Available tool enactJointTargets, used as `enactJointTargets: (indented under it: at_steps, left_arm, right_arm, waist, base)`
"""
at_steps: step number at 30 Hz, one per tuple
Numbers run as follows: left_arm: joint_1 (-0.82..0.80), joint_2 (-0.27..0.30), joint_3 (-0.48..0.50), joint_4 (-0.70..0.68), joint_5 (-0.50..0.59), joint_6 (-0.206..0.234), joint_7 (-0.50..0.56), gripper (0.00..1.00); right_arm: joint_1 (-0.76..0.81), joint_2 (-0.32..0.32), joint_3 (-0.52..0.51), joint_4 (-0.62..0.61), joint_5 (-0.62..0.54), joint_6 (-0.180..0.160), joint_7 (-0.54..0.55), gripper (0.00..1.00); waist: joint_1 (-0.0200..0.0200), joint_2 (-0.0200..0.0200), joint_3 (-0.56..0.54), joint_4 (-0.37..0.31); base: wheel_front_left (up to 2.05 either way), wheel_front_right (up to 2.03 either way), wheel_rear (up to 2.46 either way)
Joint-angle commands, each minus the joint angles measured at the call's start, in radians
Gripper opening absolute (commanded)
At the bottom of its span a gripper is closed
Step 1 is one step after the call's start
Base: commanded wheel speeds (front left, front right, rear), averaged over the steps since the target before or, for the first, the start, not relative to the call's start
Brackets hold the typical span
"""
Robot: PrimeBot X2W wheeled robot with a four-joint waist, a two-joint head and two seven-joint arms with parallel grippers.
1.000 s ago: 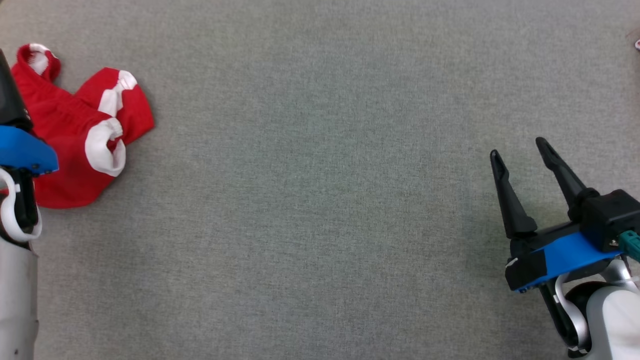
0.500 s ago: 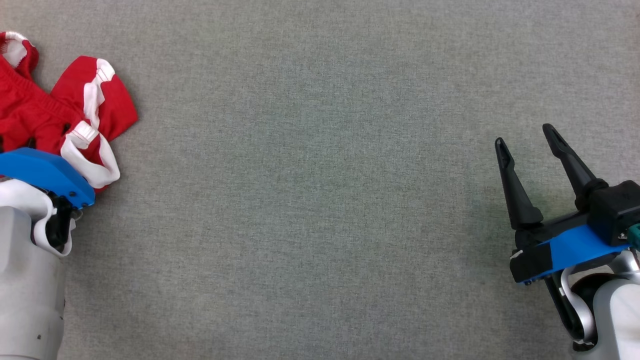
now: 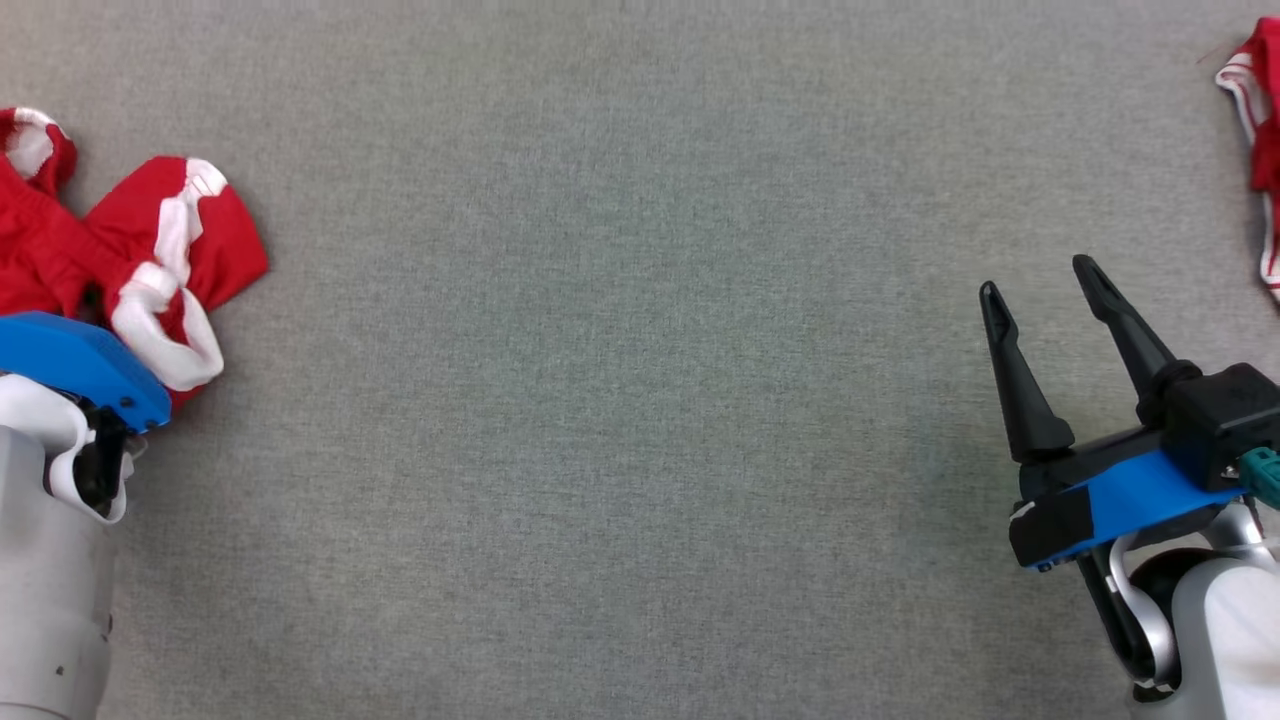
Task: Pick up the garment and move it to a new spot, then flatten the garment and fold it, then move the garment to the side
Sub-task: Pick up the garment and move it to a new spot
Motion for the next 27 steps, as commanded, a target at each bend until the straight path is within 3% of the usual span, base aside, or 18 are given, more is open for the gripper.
enactJointTargets:
  at_steps: [1, 14, 27]
  left_arm:
    - [-0.021, 0.013, -0.006, -0.013, 0.010, -0.005, -0.034, 0.00]
    - [-0.132, 0.010, -0.073, -0.168, 0.084, 0.005, -0.209, 0.00]
    - [-0.177, -0.084, -0.190, -0.556, 0.139, 0.027, -0.132, 0.00]
  right_arm:
    - [0.007, 0.007, -0.003, 0.009, 0.007, 0.000, -0.011, 1.00]
    - [0.042, 0.059, -0.018, 0.095, 0.025, 0.000, -0.076, 1.00]
    - [0.072, 0.096, -0.026, 0.169, 0.057, 0.000, -0.143, 1.00]
  waist:
    - [0.0000, 0.0000, -0.022, -0.013]
    - [0.0000, 0.0000, -0.138, -0.096]
    - [0.0000, 0.0000, -0.180, -0.263]
  base:
    - [0.00, 0.00, 0.00]
    - [0.00, 0.00, 0.00]
    - [0.00, 0.00, 0.00]
